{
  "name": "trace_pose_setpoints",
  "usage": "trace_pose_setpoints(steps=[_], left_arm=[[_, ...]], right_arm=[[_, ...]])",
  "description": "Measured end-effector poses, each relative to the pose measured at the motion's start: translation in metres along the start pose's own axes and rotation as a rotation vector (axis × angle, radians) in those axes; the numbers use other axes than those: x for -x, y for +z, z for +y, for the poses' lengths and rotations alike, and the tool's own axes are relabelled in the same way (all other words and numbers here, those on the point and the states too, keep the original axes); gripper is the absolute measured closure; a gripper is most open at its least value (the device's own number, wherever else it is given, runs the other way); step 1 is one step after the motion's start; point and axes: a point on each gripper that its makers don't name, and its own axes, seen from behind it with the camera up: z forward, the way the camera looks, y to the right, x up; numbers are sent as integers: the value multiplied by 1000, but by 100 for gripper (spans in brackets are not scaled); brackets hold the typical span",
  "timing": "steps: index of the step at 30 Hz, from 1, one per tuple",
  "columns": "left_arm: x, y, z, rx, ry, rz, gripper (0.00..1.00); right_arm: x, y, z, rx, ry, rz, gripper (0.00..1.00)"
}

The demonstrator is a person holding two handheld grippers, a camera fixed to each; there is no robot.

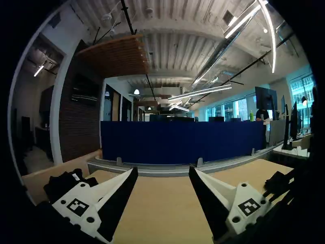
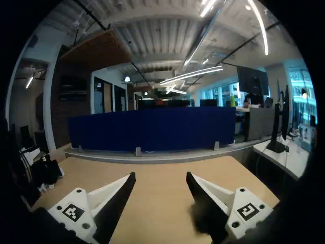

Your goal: Fold towel

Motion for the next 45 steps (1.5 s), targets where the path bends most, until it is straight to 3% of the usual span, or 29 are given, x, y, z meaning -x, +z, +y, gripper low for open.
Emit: trace_pose_setpoints(steps=[8, 14, 20, 27, 33, 45], left_arm=[[48, -2, -1, -24, 64, -31, 7], [84, -6, -2, -29, 49, -43, 7], [118, -10, -12, -43, 41, -49, 7], [146, -12, -21, -46, 34, -41, 7], [161, -12, -23, -54, 27, -45, 7], [163, -8, -28, -60, 9, -47, 7]], right_arm=[[13, 16, -3, -8, -65, -22, 3], [19, 28, 0, 12, -76, -15, 3], [38, 36, -4, 17, -64, -21, 3], [56, 46, -6, 17, -99, -34, 3], [60, 49, -6, 23, -120, -38, 3], [59, 51, -7, 21, -123, -36, 3]])
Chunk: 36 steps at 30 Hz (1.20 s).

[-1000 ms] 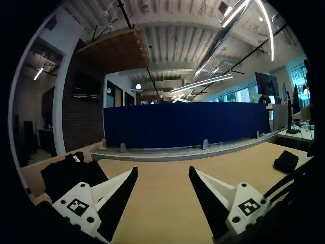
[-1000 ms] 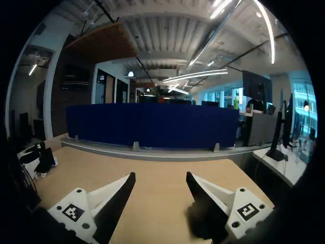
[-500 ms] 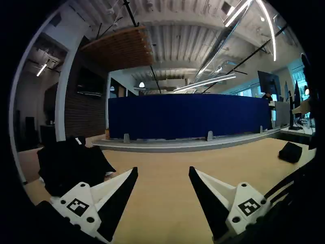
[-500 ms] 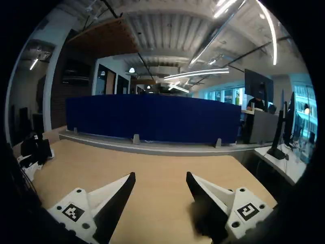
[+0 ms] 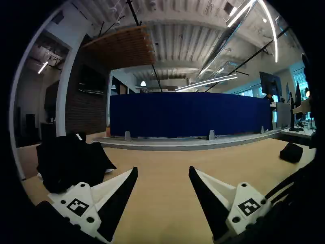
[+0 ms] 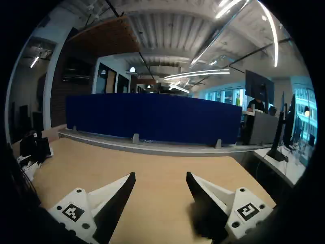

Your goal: Fold towel

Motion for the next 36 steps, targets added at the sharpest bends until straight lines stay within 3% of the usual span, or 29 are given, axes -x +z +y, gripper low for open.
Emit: trace_pose_setpoints(steps=[14, 23, 36], left_arm=[[-1, -1, -1, 1, -1, -2, 7], [-1, -2, 0, 1, 0, -2, 7], [-1, -2, -2, 1, 0, -2, 7]], right_arm=[[-5, -8, 24, 27, 14, 17, 3], [-21, -11, 40, 24, 33, 74, 2], [42, -10, 49, 30, 81, 94, 2]])
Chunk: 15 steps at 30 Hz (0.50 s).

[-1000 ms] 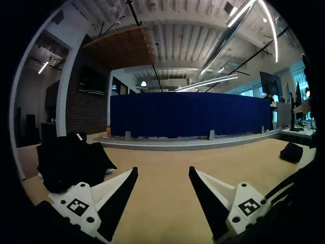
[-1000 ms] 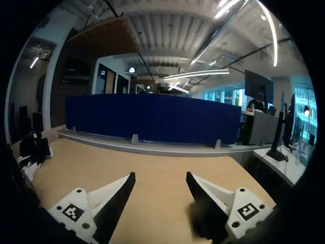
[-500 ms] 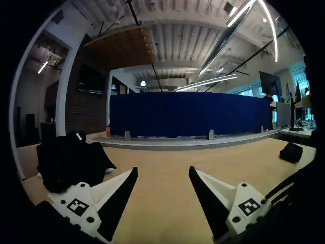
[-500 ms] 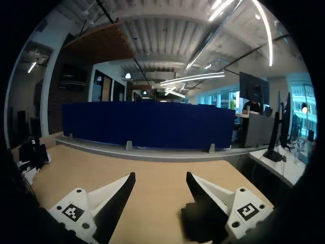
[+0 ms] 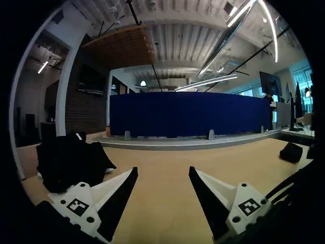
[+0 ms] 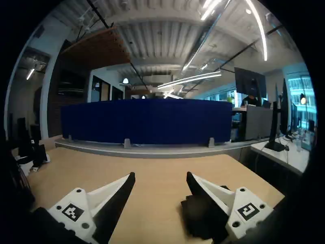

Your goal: Fold towel

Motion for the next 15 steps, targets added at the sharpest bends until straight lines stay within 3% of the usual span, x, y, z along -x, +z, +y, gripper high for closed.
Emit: trace_pose_setpoints(steps=[8, 15], left_arm=[[0, 0, -1, 0, 0, 0, 7], [0, -1, -2, 0, 0, 0, 7]], right_arm=[[39, -4, 22, 30, 23, 14, 2], [58, 0, 27, 37, 59, 11, 0]])
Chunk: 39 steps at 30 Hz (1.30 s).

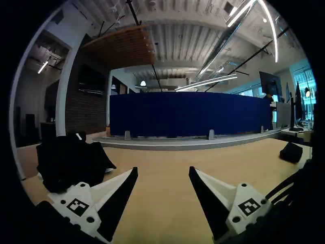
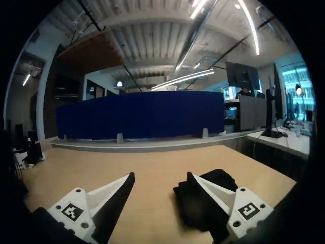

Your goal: Fold towel

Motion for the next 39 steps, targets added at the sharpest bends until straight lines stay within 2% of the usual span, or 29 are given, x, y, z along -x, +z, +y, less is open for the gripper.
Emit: trace_pose_setpoints(steps=[8, 18, 23, 39], left_arm=[[-1, 0, -1, 0, 0, 0, 7], [-1, 0, -1, 0, 0, 0, 7], [0, 0, -1, 0, 0, 0, 7], [-1, 1, 0, 0, 0, 0, 7]], right_arm=[[7, 2, -3, 10, 10, -5, 1], [8, -2, -19, -6, -63, 29, 1], [7, -4, -26, -19, -60, 45, 0], [2, -12, -29, -41, -59, 73, 1]])
